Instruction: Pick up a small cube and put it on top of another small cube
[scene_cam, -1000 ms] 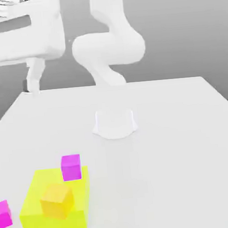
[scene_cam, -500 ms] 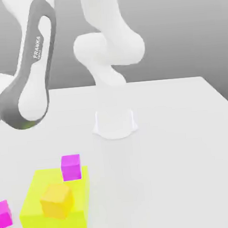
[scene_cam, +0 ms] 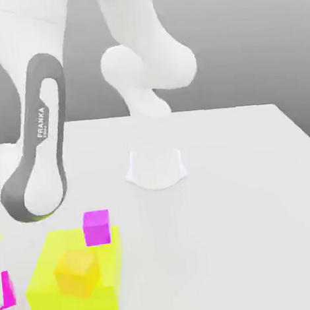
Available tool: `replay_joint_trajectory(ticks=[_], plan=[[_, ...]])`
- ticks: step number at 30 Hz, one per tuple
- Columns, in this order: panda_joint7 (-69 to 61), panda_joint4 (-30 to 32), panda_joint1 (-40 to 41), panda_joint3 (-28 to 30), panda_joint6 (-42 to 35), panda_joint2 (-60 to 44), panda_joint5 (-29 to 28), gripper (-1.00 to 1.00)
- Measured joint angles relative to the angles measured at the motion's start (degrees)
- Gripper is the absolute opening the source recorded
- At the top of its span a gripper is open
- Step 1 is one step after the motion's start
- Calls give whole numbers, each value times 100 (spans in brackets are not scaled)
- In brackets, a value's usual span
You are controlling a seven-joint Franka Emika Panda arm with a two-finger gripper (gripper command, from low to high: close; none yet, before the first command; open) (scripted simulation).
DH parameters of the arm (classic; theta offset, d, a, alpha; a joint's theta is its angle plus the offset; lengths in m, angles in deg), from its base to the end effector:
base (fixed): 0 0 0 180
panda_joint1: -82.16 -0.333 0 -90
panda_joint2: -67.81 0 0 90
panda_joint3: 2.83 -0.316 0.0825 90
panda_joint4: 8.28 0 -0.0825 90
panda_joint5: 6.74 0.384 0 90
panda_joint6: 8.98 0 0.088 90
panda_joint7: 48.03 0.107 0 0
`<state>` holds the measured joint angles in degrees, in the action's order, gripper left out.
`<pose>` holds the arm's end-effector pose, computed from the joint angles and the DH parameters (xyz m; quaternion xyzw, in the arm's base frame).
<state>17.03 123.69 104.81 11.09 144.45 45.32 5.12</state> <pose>0.4146 -0.3214 0.1803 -0.5647 0.8253 -0.0005 0.0001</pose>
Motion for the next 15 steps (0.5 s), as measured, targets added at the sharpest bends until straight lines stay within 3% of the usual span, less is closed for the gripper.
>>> replay_joint_trajectory(ticks=[11,15], plan=[[573,708,-1244,-568,-1489,2300,-1095,-100],[513,912,-1513,-423,-848,1862,-1039,-100]])
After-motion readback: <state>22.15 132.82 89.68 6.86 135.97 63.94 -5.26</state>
